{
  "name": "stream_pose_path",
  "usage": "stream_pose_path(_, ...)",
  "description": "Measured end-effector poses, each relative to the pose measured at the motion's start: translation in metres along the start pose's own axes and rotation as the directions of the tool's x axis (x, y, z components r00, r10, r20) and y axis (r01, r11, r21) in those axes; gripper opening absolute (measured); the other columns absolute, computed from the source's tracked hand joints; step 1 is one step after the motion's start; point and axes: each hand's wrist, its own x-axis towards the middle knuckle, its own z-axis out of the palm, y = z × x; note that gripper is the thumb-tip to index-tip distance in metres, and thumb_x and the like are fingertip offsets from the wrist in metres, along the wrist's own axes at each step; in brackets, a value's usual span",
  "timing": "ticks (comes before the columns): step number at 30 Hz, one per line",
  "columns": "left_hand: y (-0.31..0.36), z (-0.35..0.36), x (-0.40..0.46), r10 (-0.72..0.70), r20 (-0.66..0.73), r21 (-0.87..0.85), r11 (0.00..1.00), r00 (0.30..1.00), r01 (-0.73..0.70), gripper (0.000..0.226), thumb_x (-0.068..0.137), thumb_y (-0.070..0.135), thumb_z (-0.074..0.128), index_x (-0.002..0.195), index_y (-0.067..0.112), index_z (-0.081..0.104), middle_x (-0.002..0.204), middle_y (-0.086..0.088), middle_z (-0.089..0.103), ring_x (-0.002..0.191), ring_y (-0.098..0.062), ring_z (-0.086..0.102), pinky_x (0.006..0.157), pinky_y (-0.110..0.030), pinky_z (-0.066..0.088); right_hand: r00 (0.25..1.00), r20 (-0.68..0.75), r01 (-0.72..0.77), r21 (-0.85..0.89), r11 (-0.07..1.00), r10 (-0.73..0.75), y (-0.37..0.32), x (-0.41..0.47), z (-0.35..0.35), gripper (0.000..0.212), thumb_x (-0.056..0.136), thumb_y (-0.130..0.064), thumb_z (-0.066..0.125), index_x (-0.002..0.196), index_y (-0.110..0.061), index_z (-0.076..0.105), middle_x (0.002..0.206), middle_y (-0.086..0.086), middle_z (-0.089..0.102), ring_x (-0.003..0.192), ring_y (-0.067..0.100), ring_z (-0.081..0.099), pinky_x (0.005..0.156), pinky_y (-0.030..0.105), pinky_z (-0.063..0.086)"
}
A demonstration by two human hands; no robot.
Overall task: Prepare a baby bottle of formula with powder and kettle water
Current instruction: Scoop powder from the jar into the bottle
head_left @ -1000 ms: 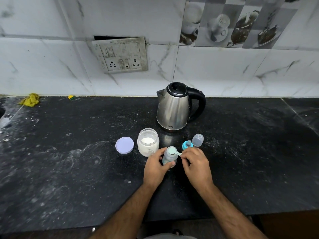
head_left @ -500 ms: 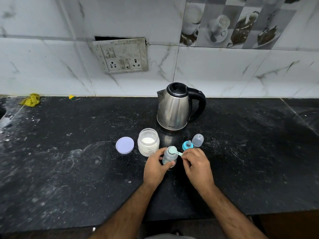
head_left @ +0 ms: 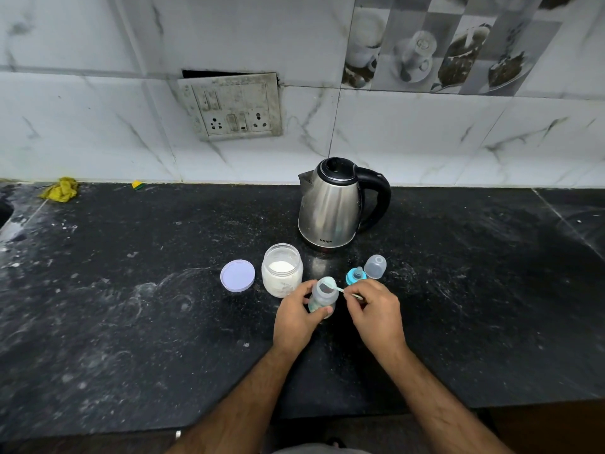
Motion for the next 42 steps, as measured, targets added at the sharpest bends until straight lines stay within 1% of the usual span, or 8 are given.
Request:
stream_pose_path(3,-0.001,0.001,0.001,-0.008,0.005,0.009,1.0,1.0,0.007,0.055,0.069,0.025,0.084,0.116,0.041,0.061,0.104,0.026,0.068,0.088,0.011,0.058,0.074,-0.003,0.041,0.965,-0.024,-0.254,0.164,0.953,0.262,0.0,0.004,0.0,0.014,0.077,0.001,0.076,0.076,-0.014,0.075,0.074,-0.013,0.068,0.076,0.003,0.064,0.07,0.014,0.049)
stream_pose_path(7,0.0,0.002,0.002,-0.038,0.012,0.014,0.999,0.999,0.037,0.063,0.068,0.026,0.085,0.125,0.032,0.06,0.113,0.02,0.067,0.092,0.008,0.059,0.08,-0.009,0.042,0.871,0.028,-0.473,0.319,0.821,0.491,0.001,0.01,0.0,0.018,0.078,-0.004,0.077,0.074,-0.021,0.074,0.068,-0.008,0.07,0.059,0.003,0.062,0.065,0.026,0.052)
stream_pose_path(13,-0.004,-0.005,-0.004,-0.051,-0.069,0.009,0.999,0.996,0.052,0.058,0.072,0.032,0.085,0.125,0.03,0.061,0.112,0.021,0.064,0.097,0.003,0.058,0.082,-0.011,0.042,0.827,0.097,-0.523,0.494,0.695,0.553,-0.003,0.021,0.0,0.013,0.081,0.004,0.073,0.077,-0.009,0.072,0.077,0.021,0.072,0.061,0.019,0.06,0.067,0.041,0.055)
stream_pose_path(18,-0.01,-0.03,-0.009,-0.04,-0.278,-0.044,0.999,0.96,0.029,0.021,0.081,0.03,0.078,0.098,0.034,0.067,0.089,0.015,0.071,0.083,0.001,0.065,0.082,-0.026,0.055,0.868,0.143,-0.481,0.483,0.732,0.476,-0.015,0.047,0.007,0.019,0.08,0.004,0.071,0.074,-0.014,0.07,0.06,-0.004,0.064,0.05,0.006,0.055,0.055,0.024,0.048)
stream_pose_path(24,-0.017,-0.067,-0.003,-0.076,-0.424,-0.024,0.997,0.902,0.073,0.03,0.078,0.031,0.081,0.101,0.039,0.063,0.093,0.023,0.067,0.085,0.003,0.062,0.081,-0.025,0.054,0.923,0.182,-0.381,0.294,0.876,0.34,-0.038,0.09,0.032,0.027,0.073,-0.004,0.08,0.065,-0.025,0.063,0.057,-0.007,0.057,0.054,0.012,0.052,0.059,0.029,0.046)
stream_pose_path(33,-0.013,-0.084,0.023,-0.099,-0.185,0.103,0.988,0.978,0.119,0.094,0.067,0.036,0.089,0.147,0.023,0.042,0.143,0.009,0.052,0.126,-0.01,0.051,0.106,-0.032,0.043,0.903,0.38,-0.084,-0.305,0.949,0.202,-0.069,0.113,0.078,0.017,0.078,-0.01,0.058,0.066,-0.021,0.062,0.076,-0.005,0.069,0.075,0.021,0.064,0.061,0.029,0.049)
stream_pose_path(36,-0.009,-0.082,0.027,-0.058,-0.157,0.119,0.99,0.986,0.077,0.091,0.062,0.038,0.089,0.142,0.032,0.044,0.137,0.015,0.056,0.126,-0.007,0.052,0.106,-0.034,0.044,0.892,0.416,0.02,-0.424,0.906,0.174,-0.075,0.113,0.093,0.016,0.081,-0.01,0.056,0.075,-0.019,0.067,0.082,0.002,0.071,0.08,0.027,0.066,0.061,0.029,0.044)
stream_pose_path(42,0.001,-0.081,0.026,0.017,-0.151,0.082,0.997,0.988,-0.005,0.072,0.056,0.04,0.084,0.11,0.069,0.046,0.108,0.038,0.062,0.101,0.015,0.056,0.077,-0.016,0.043,0.861,0.467,0.095,-0.537,0.838,0.202,-0.079,0.111,0.112,0.008,0.08,-0.013,0.068,0.086,-0.017,0.071,0.09,0.007,0.073,0.083,0.028,0.069,0.06,0.03,0.041)
